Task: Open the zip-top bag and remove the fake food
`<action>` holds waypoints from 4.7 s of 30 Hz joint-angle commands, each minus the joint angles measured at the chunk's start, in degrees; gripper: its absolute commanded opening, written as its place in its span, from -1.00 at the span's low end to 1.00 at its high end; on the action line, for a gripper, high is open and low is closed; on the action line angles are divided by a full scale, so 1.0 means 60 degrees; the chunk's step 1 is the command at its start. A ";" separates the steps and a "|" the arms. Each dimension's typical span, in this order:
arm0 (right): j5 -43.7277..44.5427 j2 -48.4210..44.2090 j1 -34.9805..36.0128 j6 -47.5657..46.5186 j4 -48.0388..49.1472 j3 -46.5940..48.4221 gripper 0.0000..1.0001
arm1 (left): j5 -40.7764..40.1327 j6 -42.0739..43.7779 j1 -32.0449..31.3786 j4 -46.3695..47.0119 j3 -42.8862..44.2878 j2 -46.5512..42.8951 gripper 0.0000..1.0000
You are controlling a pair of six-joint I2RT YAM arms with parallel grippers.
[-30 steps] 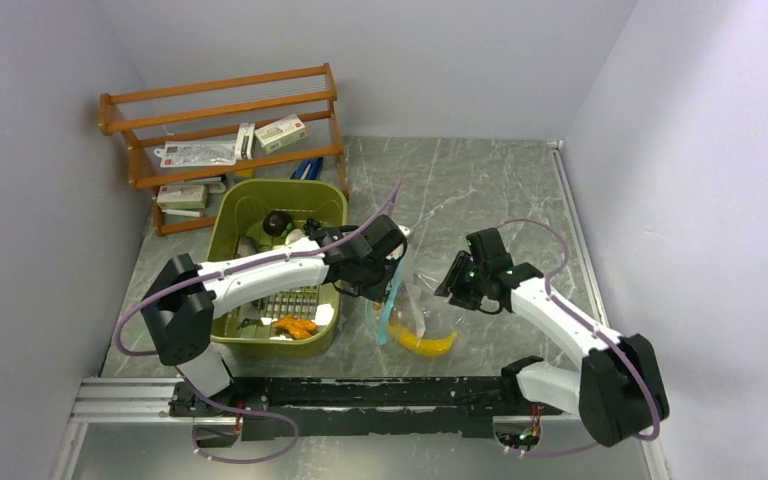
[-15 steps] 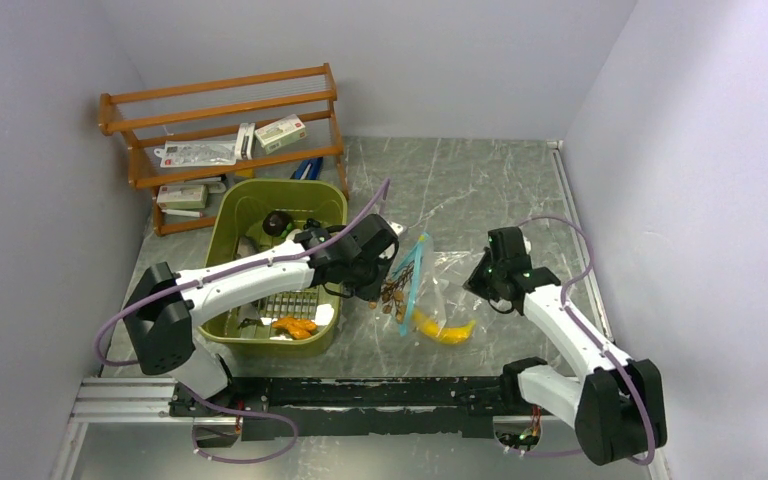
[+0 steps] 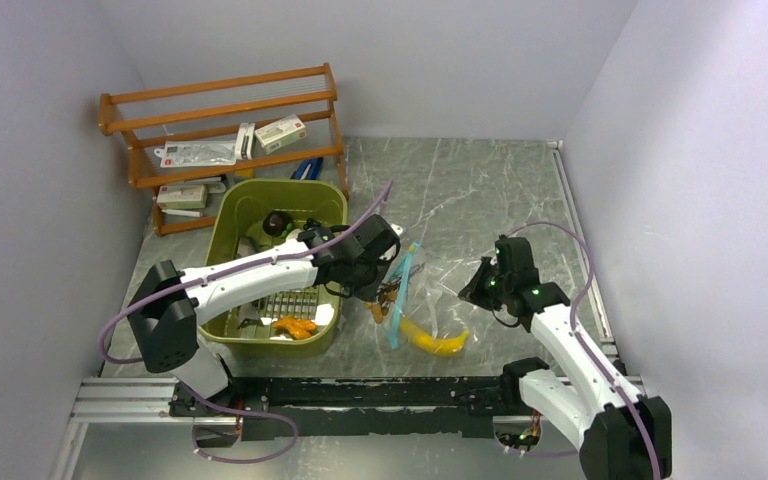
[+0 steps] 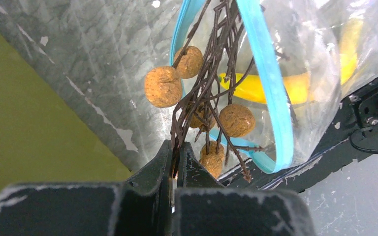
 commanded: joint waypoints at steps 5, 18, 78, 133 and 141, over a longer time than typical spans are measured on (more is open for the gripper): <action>0.0583 -0.0003 -0.0045 -0.0103 -0.1229 0.0836 -1.00 | -0.0013 0.0502 -0.0011 -0.0338 0.0423 -0.0462 -0.86; 0.1098 -0.0030 -0.0049 0.0561 -0.1271 0.0594 -0.98 | 0.0001 0.1380 -0.0011 -0.1684 0.1092 -0.0327 -0.86; 0.0450 -0.0081 -0.0038 0.0981 -0.0923 -0.0348 -0.94 | -0.1945 -0.3272 0.1099 -0.2731 -0.2689 -0.5910 -0.86; 0.0079 -0.0214 -0.0044 0.1022 -0.0988 -0.0438 -0.90 | 0.2981 -0.1665 0.0408 0.1681 0.0277 0.0826 -0.11; 0.0312 -0.0172 -0.0039 0.0841 -0.1222 -0.0026 -0.89 | 0.3372 -0.1853 -0.0139 0.2168 0.0151 0.1707 -0.06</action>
